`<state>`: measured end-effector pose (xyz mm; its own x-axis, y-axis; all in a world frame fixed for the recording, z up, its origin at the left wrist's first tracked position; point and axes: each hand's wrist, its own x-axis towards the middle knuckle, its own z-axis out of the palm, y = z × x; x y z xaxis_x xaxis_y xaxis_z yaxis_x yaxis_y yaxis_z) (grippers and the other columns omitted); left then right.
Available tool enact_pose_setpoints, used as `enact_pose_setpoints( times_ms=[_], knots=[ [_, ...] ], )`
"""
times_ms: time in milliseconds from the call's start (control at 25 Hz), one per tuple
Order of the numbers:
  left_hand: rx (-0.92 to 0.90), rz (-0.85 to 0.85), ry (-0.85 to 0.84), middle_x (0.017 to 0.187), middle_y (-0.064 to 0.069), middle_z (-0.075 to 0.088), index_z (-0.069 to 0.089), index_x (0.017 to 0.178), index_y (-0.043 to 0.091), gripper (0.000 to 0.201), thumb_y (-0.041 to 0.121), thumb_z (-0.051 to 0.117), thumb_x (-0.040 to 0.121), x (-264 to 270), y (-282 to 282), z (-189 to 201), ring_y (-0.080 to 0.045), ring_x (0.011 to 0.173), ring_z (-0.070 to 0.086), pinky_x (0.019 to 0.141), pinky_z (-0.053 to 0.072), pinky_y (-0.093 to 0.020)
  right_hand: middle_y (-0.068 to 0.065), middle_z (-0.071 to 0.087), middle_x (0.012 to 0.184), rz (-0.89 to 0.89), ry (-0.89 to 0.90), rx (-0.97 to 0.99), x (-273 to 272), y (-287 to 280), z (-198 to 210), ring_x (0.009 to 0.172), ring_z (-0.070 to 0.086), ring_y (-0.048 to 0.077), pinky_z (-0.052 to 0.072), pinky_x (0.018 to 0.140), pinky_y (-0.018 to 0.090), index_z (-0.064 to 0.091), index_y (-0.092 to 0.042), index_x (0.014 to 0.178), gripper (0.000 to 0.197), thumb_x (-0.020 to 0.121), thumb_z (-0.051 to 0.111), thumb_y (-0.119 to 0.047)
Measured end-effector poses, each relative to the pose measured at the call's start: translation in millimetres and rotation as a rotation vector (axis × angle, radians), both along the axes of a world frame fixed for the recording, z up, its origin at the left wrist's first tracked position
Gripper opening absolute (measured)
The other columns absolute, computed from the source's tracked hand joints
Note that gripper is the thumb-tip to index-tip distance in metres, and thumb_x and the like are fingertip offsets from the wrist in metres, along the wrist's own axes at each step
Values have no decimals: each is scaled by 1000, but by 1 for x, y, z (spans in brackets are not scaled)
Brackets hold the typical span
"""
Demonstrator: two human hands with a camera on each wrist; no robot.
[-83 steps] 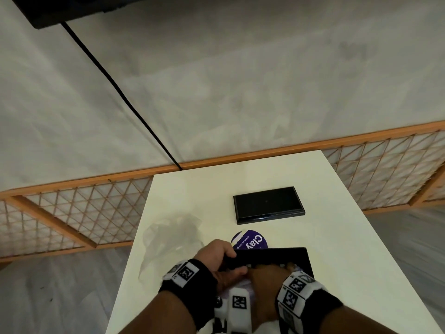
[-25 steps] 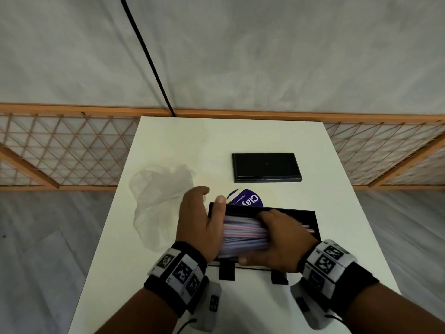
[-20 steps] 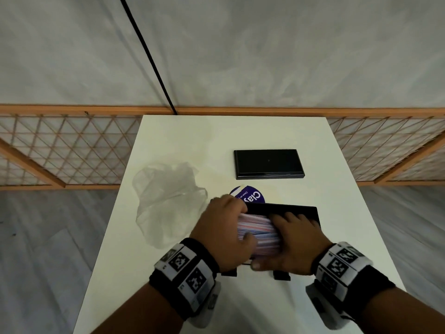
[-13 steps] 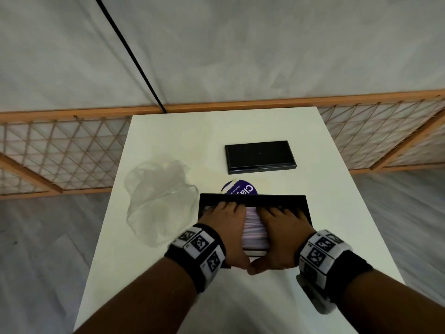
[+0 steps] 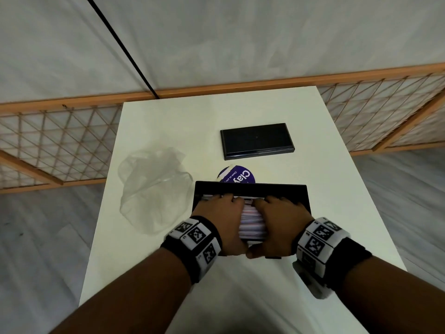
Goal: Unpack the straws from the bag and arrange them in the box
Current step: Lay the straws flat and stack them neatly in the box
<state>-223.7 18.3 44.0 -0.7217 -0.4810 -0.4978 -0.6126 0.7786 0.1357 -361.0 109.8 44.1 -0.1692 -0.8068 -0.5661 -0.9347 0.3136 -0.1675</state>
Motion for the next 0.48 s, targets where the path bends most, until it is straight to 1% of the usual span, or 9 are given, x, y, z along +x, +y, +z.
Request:
enact_pose_setpoints(
  times_ms=[40, 120, 200, 280, 320, 400, 480],
  knots=[
    [12, 1, 38, 128, 3, 52, 43, 131, 29, 77, 62, 70, 66, 2, 1, 1, -22, 120, 53, 103, 45, -44, -7, 50, 136, -4, -1, -6, -2, 2, 1, 124, 49, 22, 39, 108, 45, 36, -37, 136, 106, 47, 67, -84],
    [-8, -11, 61, 128, 3, 51, 42, 130, 29, 77, 64, 68, 67, 3, 2, 1, -22, 120, 52, 105, 43, -44, -6, 48, 136, -6, 10, -10, -3, 5, 0, 124, 48, 23, 38, 109, 45, 36, -37, 137, 107, 47, 65, -86],
    [-99, -29, 20, 131, 1, 50, 40, 133, 28, 82, 70, 63, 66, 4, 3, 0, -24, 123, 48, 108, 38, -46, -6, 45, 141, -3, 33, -18, 0, 6, -1, 130, 44, 24, 33, 112, 46, 31, -36, 141, 113, 47, 63, -87],
    [-160, -6, -7, 134, 0, 52, 42, 136, 25, 86, 73, 59, 67, 6, 4, -3, -25, 124, 49, 111, 35, -45, -7, 44, 145, -11, 27, -13, 2, 5, -1, 134, 42, 24, 27, 115, 47, 27, -36, 144, 114, 49, 65, -86],
    [-142, 21, 0, 133, -1, 54, 43, 135, 24, 84, 71, 59, 68, 7, 5, -4, -24, 123, 51, 110, 37, -43, -8, 44, 145, -15, 20, -6, 3, 5, 0, 133, 42, 24, 26, 115, 47, 27, -35, 144, 113, 50, 66, -84],
    [-91, 51, 24, 131, 0, 55, 43, 133, 24, 77, 65, 62, 71, 11, 9, -7, -23, 120, 54, 106, 41, -41, -9, 47, 140, -6, 26, -8, 3, 8, 2, 129, 45, 22, 29, 113, 45, 34, -34, 140, 106, 51, 67, -82],
    [-58, 59, 30, 131, 1, 52, 41, 132, 25, 75, 60, 66, 71, 14, 15, -7, -22, 119, 53, 103, 43, -40, -8, 49, 135, 12, 42, -8, 4, 11, 1, 125, 48, 22, 33, 110, 44, 41, -34, 135, 101, 51, 65, -83]
  ],
)
